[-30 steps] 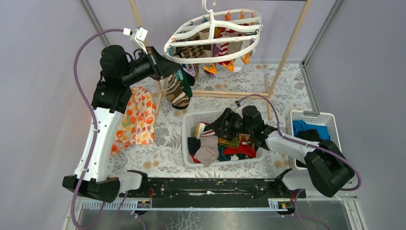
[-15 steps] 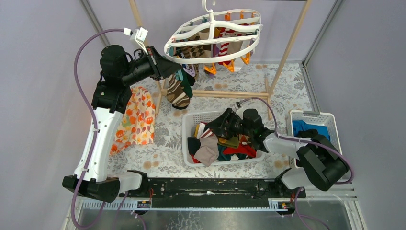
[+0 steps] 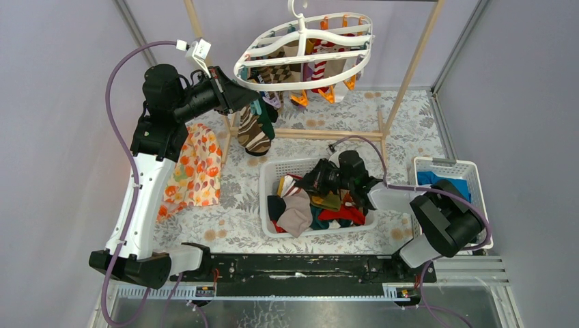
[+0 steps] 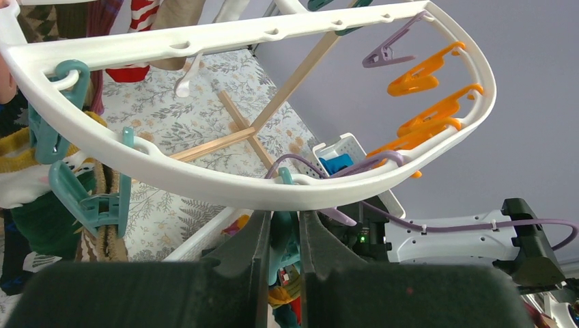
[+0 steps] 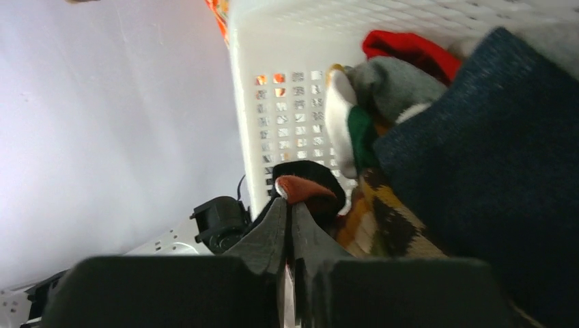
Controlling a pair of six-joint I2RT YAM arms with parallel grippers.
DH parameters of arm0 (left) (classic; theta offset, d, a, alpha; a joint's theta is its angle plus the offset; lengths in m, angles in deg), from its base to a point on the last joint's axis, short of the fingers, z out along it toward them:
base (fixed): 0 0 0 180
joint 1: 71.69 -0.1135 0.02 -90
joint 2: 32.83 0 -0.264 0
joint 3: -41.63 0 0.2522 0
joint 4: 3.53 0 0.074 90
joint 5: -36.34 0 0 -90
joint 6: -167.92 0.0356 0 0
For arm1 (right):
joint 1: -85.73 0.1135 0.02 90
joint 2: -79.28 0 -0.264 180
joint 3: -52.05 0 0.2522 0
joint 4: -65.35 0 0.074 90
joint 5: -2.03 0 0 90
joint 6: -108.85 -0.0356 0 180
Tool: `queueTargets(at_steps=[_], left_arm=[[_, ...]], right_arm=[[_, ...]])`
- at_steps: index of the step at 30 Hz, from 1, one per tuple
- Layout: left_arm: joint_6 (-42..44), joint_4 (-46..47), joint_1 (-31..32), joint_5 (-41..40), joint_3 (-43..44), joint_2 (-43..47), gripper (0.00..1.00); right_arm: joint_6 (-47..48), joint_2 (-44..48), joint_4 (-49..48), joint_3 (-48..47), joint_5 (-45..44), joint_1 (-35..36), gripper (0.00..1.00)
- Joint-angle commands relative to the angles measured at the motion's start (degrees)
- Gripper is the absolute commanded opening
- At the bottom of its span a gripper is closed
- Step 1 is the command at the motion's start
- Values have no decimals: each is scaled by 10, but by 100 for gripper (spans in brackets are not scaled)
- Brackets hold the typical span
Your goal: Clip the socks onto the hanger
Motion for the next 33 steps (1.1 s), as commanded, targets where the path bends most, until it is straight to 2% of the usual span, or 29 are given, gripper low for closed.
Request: queueTargets(at_steps=[1, 11, 18, 23, 33], left_arm=[[10, 16, 2, 13, 5, 11, 2], [12, 13, 2, 21, 2, 11, 2], [-20, 35, 1, 60, -5, 12, 2], [-55, 60, 1, 90, -15, 14, 2], [-125, 116, 1, 132, -42, 18, 2]], right_arm=[[-1, 4, -68, -40, 29, -5, 0], [-2, 87, -191, -43, 78, -33, 0], [-124, 44, -448, -107, 170, -33, 0], [-227, -13, -629, -165, 173, -33, 0], [-203, -57, -640, -248, 144, 4, 0]])
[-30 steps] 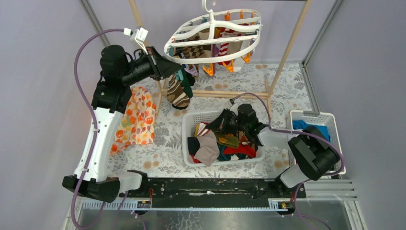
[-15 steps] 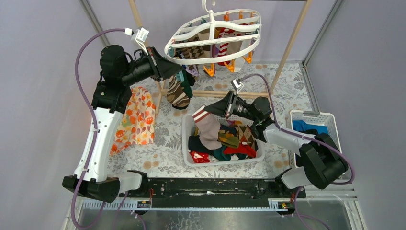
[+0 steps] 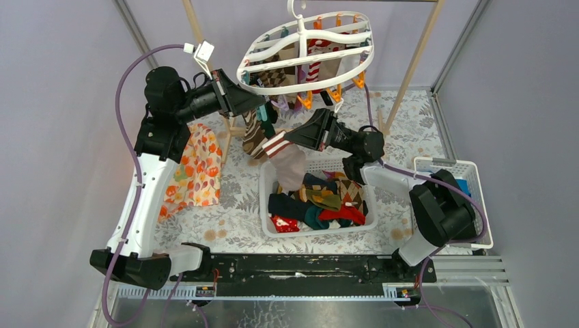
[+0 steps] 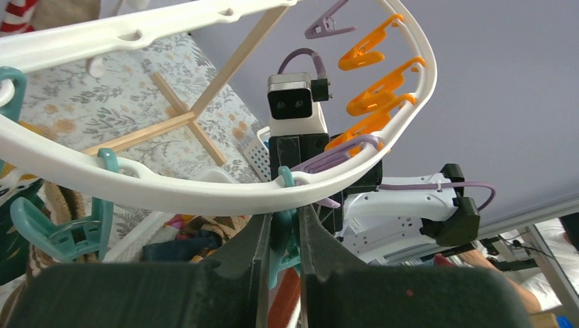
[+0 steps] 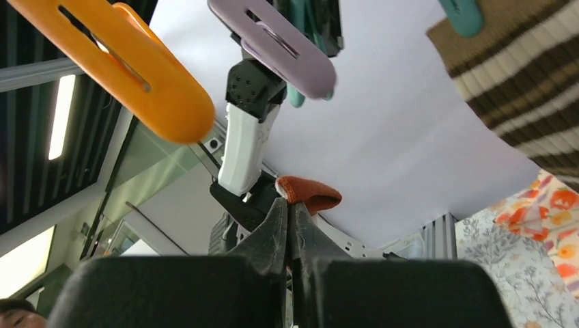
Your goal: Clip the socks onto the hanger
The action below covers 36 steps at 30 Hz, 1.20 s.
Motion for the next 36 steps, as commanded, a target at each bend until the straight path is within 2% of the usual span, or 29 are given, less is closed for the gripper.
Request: queueTargets(at_steps=[1, 10, 13, 16, 18, 19, 20, 21, 22, 24, 28, 29, 30, 31, 36], left_arm=[[-40, 54, 1, 42, -10, 13, 2], [-78, 93, 1, 56, -27, 16, 2], [-71, 85, 1, 55, -21, 16, 2], [-60, 76, 0, 53, -16, 18, 2], [-51, 69, 0, 51, -13, 19, 2], [-48, 67, 0, 50, -14, 20, 2], [-44, 64, -1, 49, -14, 20, 2], [-41, 62, 0, 49, -14, 20, 2], [-38, 60, 0, 48, -14, 19, 2], [-34, 55, -1, 47, -14, 18, 2], [-33, 59, -2, 43, -12, 15, 2], [-35, 61, -1, 42, -12, 14, 2], [-35, 61, -1, 42, -11, 14, 2], [-35, 60, -1, 41, -11, 14, 2], [-28, 55, -1, 37, -13, 13, 3]], right_arm=[[-1, -11, -98, -55, -14, 22, 0], [3, -40, -98, -85, -26, 43, 0], [-1, -22, -91, -33, -19, 42, 0], [15, 22, -64, 81, -16, 39, 0], [78, 77, 17, 167, -8, 39, 0], [140, 116, 112, 199, -3, 39, 0], [242, 172, 227, 229, -5, 39, 0], [295, 216, 347, 236, -17, 39, 0], [389, 252, 465, 236, -28, 40, 0], [470, 305, 630, 233, -64, 39, 0], [517, 332, 713, 227, -74, 40, 0], [527, 328, 726, 223, -73, 40, 4], [536, 323, 737, 220, -73, 40, 12], [543, 317, 742, 219, -75, 40, 15], [574, 282, 753, 198, -60, 40, 22]])
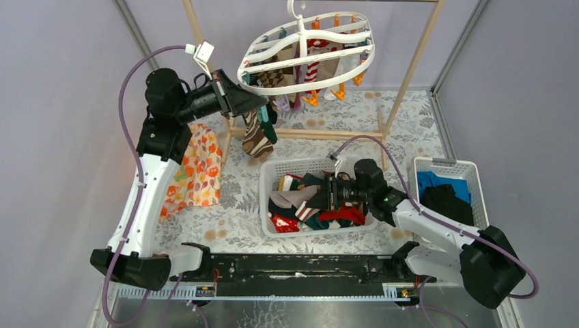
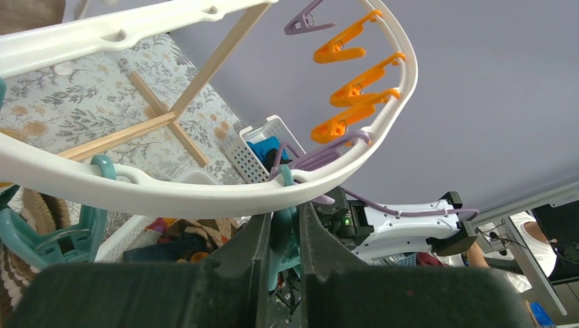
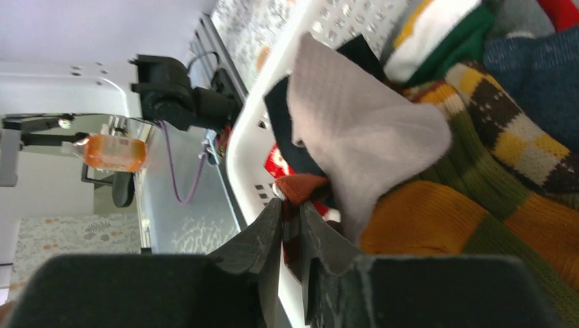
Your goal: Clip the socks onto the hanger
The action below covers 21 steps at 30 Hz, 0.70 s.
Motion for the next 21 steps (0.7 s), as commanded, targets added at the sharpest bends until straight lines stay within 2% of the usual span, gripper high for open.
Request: queueTargets(at_steps=[1, 4, 7, 10, 16, 21], left_arm=[[19, 3, -2, 11, 9, 9, 3], [24, 1, -2, 9, 9, 9, 3], [25, 1, -2, 9, 9, 9, 3], [26, 2, -2, 9, 7, 9, 3], [30, 2, -2, 9, 7, 14, 3], [34, -1, -2, 10, 7, 15, 3]], right_arm=[[77, -26, 64, -57, 17, 2, 24], [135, -42, 148, -105, 42, 2, 34], [187, -46, 227, -147, 53, 2, 48], [206, -56, 267, -175, 57, 3, 55], [213, -92, 302, -206, 48, 10, 58], [229, -109, 343, -228, 6, 30, 60]])
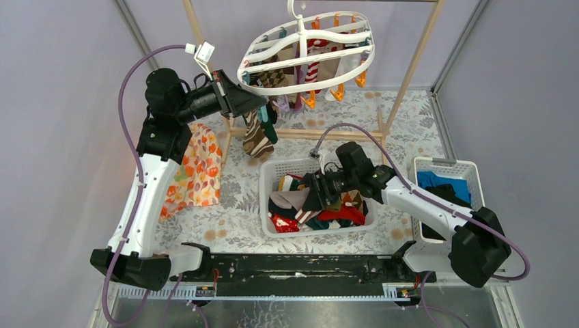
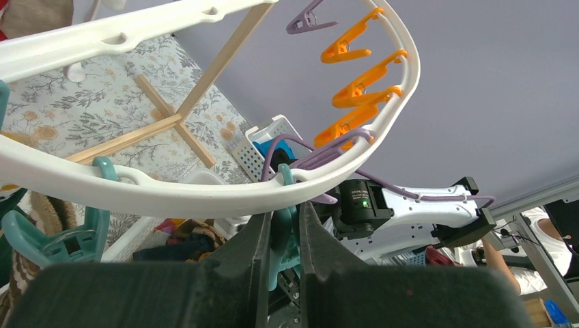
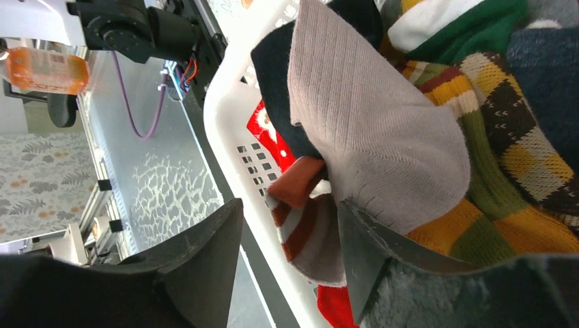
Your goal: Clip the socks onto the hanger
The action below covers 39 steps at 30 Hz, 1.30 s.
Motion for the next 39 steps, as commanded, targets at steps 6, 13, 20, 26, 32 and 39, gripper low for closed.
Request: queueTargets(at_steps=[6, 13, 20, 26, 32, 39], left_arm=[[20, 1, -2, 11, 5, 19, 3], [37, -9, -3, 9, 10, 20, 4], [50, -16, -4, 6, 11, 23, 4], [54, -19, -5, 4, 12, 22, 4], [56, -20, -5, 2, 11, 23, 4], [59, -20, -6, 2, 9, 25, 4]], right_arm=[[-6, -31, 36, -72, -54, 37, 72], [-37, -53, 32, -108, -104, 82, 73], [-73, -33, -17, -106, -104, 133, 72], [-85, 2, -1, -114, -171, 163, 71], [-60, 18, 99, -129, -327, 163, 71], [-35, 39, 133, -103, -251, 166, 70]])
